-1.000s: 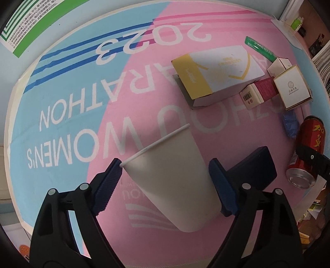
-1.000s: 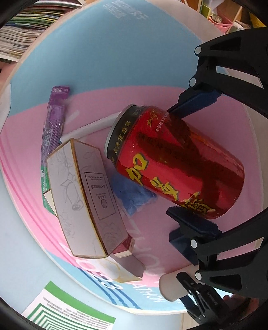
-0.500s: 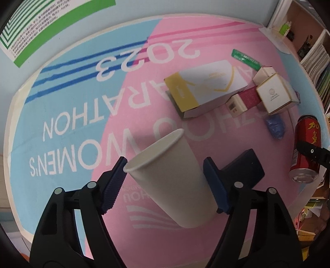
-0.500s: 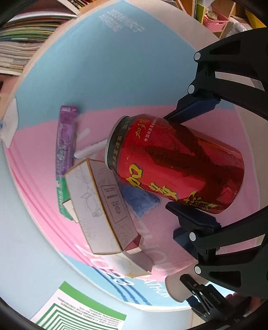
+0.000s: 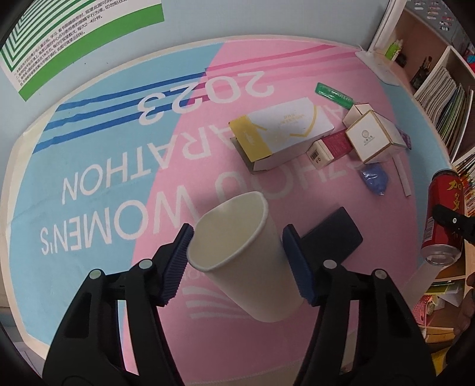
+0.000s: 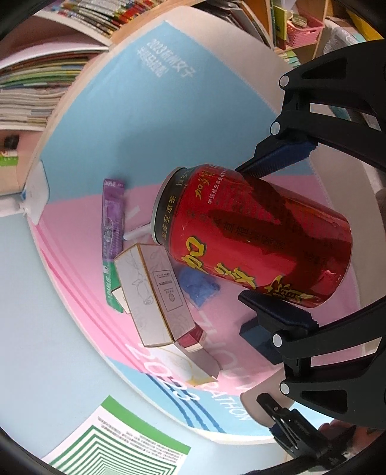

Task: Collect trash
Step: 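Carry the cup and can to the teal wastebasket with both tools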

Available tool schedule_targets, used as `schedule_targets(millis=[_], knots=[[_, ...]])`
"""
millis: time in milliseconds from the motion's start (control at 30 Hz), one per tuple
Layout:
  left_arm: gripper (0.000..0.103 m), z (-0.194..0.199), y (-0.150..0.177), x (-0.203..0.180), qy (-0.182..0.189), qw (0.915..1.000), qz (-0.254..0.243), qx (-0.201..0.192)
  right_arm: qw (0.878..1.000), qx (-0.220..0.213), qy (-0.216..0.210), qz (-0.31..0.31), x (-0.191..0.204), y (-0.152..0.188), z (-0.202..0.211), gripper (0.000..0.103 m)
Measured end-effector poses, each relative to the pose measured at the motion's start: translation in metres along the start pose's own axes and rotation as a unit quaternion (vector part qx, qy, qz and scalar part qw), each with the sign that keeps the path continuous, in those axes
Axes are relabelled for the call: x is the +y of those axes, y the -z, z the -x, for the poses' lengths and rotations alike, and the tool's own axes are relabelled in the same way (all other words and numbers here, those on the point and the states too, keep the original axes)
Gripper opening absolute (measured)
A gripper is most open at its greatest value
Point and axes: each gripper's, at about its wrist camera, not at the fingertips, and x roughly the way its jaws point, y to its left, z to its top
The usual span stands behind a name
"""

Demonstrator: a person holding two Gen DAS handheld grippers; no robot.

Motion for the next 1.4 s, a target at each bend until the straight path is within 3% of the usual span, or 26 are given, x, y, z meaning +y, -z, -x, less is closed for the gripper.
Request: schedule_targets(millis=[400, 633, 900, 1233, 1400], knots=[[0.06, 0.042, -0.001, -0.012, 0.012, 0.9962, -0.072, -0.047, 0.999, -0.039, 0.006, -0.035, -0.01, 0.026, 0.04, 0.077], [0.06, 0.061, 0.005, -0.058, 0.051, 0.9841, -0.158, -0.064, 0.993, -0.06, 0.033, -0.091, -0.039, 0.058, 0.07, 0.077], [0.06, 0.08, 0.044, -0.148, 0.102, 0.9515, -0.282, -0.068, 0.977, -0.084, 0.068, -0.182, -0.103, 0.121, 0.112, 0.077], [0.061, 0.105, 0.137, -0.275, 0.14, 0.9133, -0.378, -0.057, 0.96, -0.085, 0.096, -0.25, -0.207, 0.217, 0.152, 0.077], [0.061, 0.102, 0.189, -0.339, 0.167, 0.8923, -0.419, -0.027, 0.952, -0.066, 0.103, -0.28, -0.259, 0.268, 0.159, 0.077]])
